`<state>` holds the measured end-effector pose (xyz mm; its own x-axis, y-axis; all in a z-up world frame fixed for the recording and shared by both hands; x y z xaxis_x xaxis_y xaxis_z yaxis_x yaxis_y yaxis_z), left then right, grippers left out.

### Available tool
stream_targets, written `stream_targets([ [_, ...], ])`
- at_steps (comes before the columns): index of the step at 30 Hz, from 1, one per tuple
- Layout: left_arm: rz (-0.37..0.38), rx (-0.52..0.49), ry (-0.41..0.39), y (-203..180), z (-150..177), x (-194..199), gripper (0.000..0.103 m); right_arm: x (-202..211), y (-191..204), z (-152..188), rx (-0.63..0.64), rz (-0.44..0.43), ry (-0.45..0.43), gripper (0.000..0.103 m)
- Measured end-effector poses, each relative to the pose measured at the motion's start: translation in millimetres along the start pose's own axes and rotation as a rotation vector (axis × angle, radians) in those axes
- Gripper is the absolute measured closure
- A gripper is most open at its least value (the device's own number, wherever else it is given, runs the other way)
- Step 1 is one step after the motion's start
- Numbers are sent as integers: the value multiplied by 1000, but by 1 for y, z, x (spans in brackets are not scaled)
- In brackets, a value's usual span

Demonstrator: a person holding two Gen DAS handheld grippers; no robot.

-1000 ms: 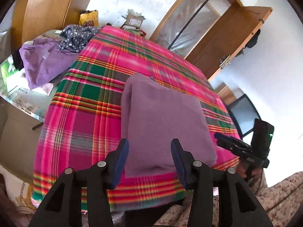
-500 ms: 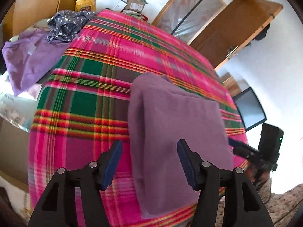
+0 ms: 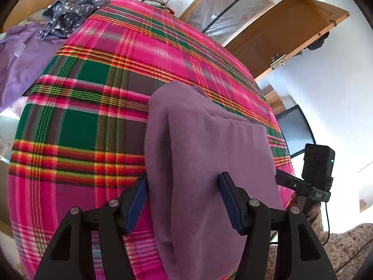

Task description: Fold clothes

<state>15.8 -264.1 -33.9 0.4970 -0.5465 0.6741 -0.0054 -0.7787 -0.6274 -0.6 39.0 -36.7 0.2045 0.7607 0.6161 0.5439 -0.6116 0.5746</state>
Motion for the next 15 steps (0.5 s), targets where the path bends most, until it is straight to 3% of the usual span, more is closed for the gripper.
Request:
stream_targets([
  [7, 71, -10, 2, -3, -6, -8, 31, -10, 2, 3, -17, -61, 1, 37],
  [15, 110, 4, -4, -4, -8, -11, 31, -18, 6, 1, -11, -79, 6, 39],
])
Point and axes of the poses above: each gripper's, at about its wrist camera, not at the fingertips, and x roughly against the way its jaws point, y to its left, z to its underside, the point moved 3 cm from there along -x, roughly the way its jaws point, and after that the axes turned 3 degrees about x, right-handed, at the moved point
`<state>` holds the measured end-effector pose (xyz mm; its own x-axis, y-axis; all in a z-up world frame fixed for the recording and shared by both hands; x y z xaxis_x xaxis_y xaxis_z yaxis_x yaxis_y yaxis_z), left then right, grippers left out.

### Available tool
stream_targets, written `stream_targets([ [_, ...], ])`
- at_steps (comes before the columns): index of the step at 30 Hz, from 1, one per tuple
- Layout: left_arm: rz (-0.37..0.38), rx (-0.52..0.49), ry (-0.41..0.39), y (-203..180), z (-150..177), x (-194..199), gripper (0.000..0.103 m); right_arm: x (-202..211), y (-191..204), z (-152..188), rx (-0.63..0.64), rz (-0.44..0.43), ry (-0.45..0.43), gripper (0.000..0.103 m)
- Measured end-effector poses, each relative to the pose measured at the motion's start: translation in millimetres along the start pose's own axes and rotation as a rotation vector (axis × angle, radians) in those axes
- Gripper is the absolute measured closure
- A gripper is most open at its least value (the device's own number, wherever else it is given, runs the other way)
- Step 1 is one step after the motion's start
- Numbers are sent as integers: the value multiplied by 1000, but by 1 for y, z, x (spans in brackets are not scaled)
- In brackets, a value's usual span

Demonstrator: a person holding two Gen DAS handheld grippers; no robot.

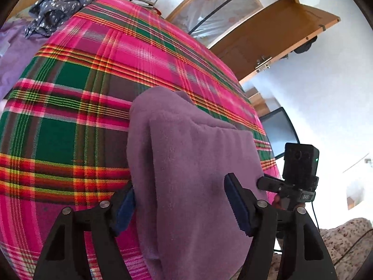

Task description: Fold clothes

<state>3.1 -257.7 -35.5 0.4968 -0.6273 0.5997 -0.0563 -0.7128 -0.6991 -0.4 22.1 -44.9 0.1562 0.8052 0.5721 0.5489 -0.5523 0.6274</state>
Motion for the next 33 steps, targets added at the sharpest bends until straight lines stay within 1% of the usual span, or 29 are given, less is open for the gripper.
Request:
stream_targets([
  [2, 9, 17, 4, 0, 0, -2, 32, -1, 0, 0, -6, 0, 4, 44],
  [3, 14, 26, 6, 0, 0, -3, 36, -1, 0, -1, -8, -2, 4, 47],
  [4, 14, 31, 8, -1, 0, -4, 37, 0, 0, -1, -9, -5, 4, 52],
  [5, 8, 32, 12, -2, 0, -6, 40, 0, 1, -1, -8, -6, 3, 54],
  [6, 1, 31, 14, -2, 0, -7, 46, 0, 3, -2, 2, 1, 3, 56],
  [8, -24, 22, 14, -3, 0, -9, 52, 0, 9, -5, 30, 19, 2, 61],
  [9, -30, 28, 14, -2, -1, -8, 56, 1, 11, -7, 44, 25, -1, 65],
  [10, -30, 41, 11, -1, -2, -8, 57, 2, 13, -8, 55, 26, -6, 69],
  [12, -31, 66, 7, 0, -3, -6, 65, 5, 16, -11, 72, 22, -15, 72],
  [14, -42, 74, 2, 1, -6, -3, 66, 6, 24, -15, 99, 20, -24, 73],
  [15, -54, 65, -3, 0, -7, -3, 69, 7, 27, -18, 111, 18, -28, 73],
  [17, -78, 41, -19, -6, -12, -1, 70, 9, 30, -23, 135, 15, -39, 74],
  [18, -86, 31, -30, -8, -15, 0, 72, 10, 30, -26, 143, 18, -45, 74],
  [20, -97, 20, -51, -11, -25, 2, 73, 8, 33, -38, 160, 28, -60, 74],
  [24, -112, 10, -97, -12, -52, 8, 73, 3, 34, -66, 202, 53, -81, 74],
  [29, -165, -1, -151, -9, -91, 12, 73, -10, 39, -106, 271, 65, -97, 74],
  [33, -182, 34, -190, 7, -121, 15, 73, -30, 34, -140, 305, 80, -102, 74],
])
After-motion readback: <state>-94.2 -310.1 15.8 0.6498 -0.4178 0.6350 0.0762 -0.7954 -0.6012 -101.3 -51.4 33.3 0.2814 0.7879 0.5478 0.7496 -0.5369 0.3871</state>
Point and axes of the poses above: each gripper's, at about its wrist camera, not at the fingertips, and x roughly against the way its jaws point, y to its left, z to its underside, the point moved 3 cm from there along -x, roughly the way its jaws point, and after that the axes turned 3 degrees about x, right-handed, at the moved point
